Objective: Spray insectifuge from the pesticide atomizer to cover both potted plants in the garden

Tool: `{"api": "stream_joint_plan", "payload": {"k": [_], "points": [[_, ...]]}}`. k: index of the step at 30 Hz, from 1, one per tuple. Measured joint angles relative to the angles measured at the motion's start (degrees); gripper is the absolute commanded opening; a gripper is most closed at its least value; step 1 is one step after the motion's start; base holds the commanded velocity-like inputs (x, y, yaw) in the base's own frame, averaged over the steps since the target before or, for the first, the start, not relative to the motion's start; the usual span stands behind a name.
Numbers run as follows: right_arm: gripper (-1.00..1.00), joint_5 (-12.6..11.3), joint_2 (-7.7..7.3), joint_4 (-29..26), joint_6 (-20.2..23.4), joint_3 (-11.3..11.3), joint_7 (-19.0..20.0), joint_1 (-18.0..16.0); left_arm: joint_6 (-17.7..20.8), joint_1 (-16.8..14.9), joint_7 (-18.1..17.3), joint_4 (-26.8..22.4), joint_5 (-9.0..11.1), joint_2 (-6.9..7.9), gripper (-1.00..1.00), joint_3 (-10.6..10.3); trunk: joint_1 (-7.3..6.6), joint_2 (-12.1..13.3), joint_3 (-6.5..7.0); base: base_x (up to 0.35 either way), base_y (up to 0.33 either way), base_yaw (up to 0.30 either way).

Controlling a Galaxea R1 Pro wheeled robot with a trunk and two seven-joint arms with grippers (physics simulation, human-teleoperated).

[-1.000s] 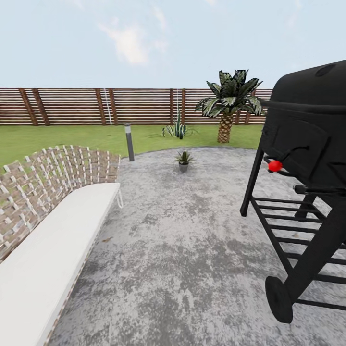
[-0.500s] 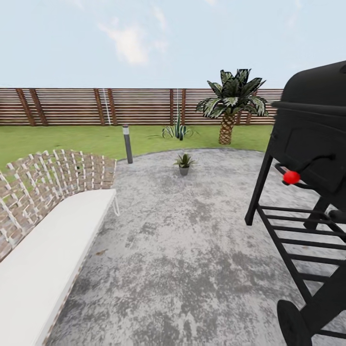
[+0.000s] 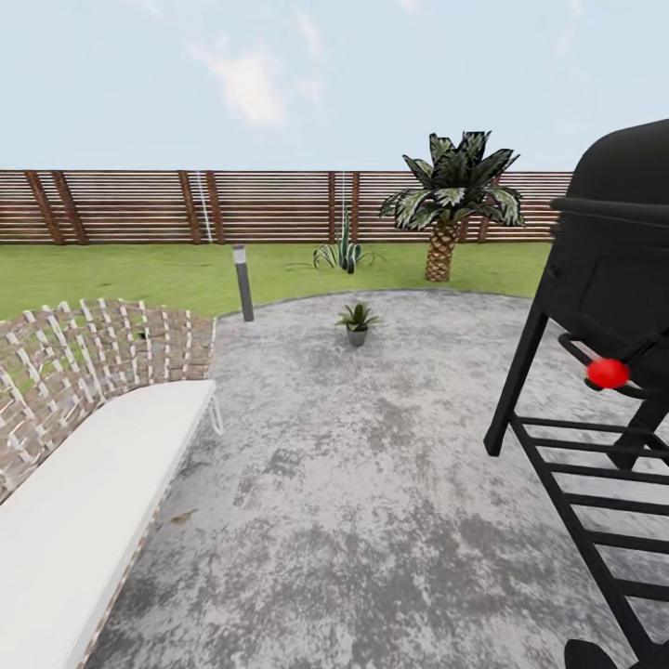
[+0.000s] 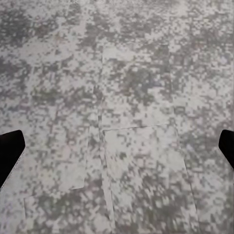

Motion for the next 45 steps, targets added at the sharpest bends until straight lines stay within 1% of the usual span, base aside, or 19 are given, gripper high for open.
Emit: {"api": "stream_joint_plan", "payload": {"k": [33,38,45], "points": [[1.0,0.0,-0.01,0.1,0.0,-0.1,-0.1,0.0,0.0,0.0,0.0,0.0,0.0,0.0,1.0,0.0,0.0,0.0,0.0,0.34,0.0,0.0],[1.0,0.0,0.06,0.1,0.0,0.0,-0.1,0.0,0.0,0.0,0.0,0.0,0.0,0.0,1.0,0.0,0.0,0.0,0.0,0.34,0.0,-0.128],[1.0,0.0,0.08,0.1,0.0,0.0,-0.1,0.0,0.0,0.0,0.0,0.0,0.0,0.0,1.0,0.0,0.0,0.0,0.0,0.34,0.0,-0.023]]}}
